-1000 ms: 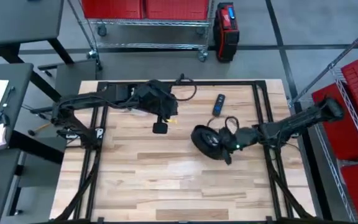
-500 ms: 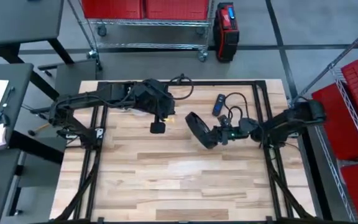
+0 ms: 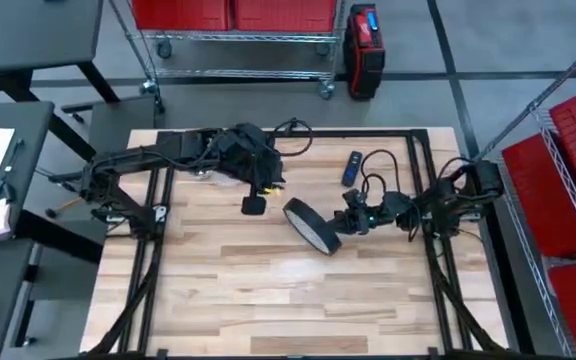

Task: Insert battery
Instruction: Insert the brown battery into the wall clock

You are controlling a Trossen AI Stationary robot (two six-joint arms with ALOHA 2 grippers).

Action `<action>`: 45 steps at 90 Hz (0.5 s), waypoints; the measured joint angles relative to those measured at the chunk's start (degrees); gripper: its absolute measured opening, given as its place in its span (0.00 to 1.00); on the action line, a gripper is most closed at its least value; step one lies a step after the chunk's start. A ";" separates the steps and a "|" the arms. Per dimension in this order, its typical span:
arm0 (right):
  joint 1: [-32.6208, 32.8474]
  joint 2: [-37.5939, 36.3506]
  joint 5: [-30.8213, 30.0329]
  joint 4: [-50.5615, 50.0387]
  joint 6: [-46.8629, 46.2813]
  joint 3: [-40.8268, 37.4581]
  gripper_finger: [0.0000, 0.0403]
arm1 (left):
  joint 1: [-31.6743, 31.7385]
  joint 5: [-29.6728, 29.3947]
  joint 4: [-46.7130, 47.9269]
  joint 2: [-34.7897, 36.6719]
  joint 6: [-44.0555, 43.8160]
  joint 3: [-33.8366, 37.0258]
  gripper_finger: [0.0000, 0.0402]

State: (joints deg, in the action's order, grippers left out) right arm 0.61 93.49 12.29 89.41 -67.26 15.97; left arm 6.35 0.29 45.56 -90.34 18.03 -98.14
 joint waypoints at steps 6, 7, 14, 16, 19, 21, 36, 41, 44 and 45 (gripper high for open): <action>-0.06 -0.02 0.02 -0.10 -0.04 -0.02 0.00 | 0.15 0.15 -0.37 -1.67 0.94 0.06 0.30; -0.04 -0.02 0.02 -0.14 -0.02 -0.01 0.00 | 0.15 0.19 -0.49 -1.88 1.15 0.06 0.31; -0.01 -0.07 0.07 -0.47 -0.24 0.00 0.00 | 0.15 1.13 -0.76 -3.44 2.87 0.06 0.41; -0.01 -0.07 0.07 -0.47 -0.26 0.02 0.00 | 0.18 1.18 -0.77 -3.84 3.15 0.06 0.44; -0.01 -0.07 0.07 -0.47 -0.26 0.02 0.00 | 0.24 1.19 -0.83 -4.54 3.62 0.06 0.48; -0.01 -0.07 0.07 -0.48 -0.26 0.02 0.00 | 0.24 1.28 -0.88 -5.06 3.89 0.06 0.50; -0.01 -0.07 0.07 -0.51 -0.44 0.02 0.00 | 0.30 7.54 -1.83 -7.97 5.90 0.06 0.64; -0.01 -0.07 0.04 -0.51 -0.44 0.02 0.00 | 0.27 10.16 -1.86 -8.97 7.36 0.06 0.66; -0.01 -0.07 0.04 -0.51 -0.44 0.02 0.00 | 0.25 11.25 -1.83 -9.80 8.25 0.06 0.67; -0.01 -0.07 0.04 -0.51 -0.44 0.02 0.00 | 0.22 11.54 -1.83 -10.08 8.55 0.06 0.67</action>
State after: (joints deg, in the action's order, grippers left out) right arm 0.60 93.43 12.34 88.90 -67.70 15.99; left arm 6.57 11.83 43.73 -100.42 26.58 -98.08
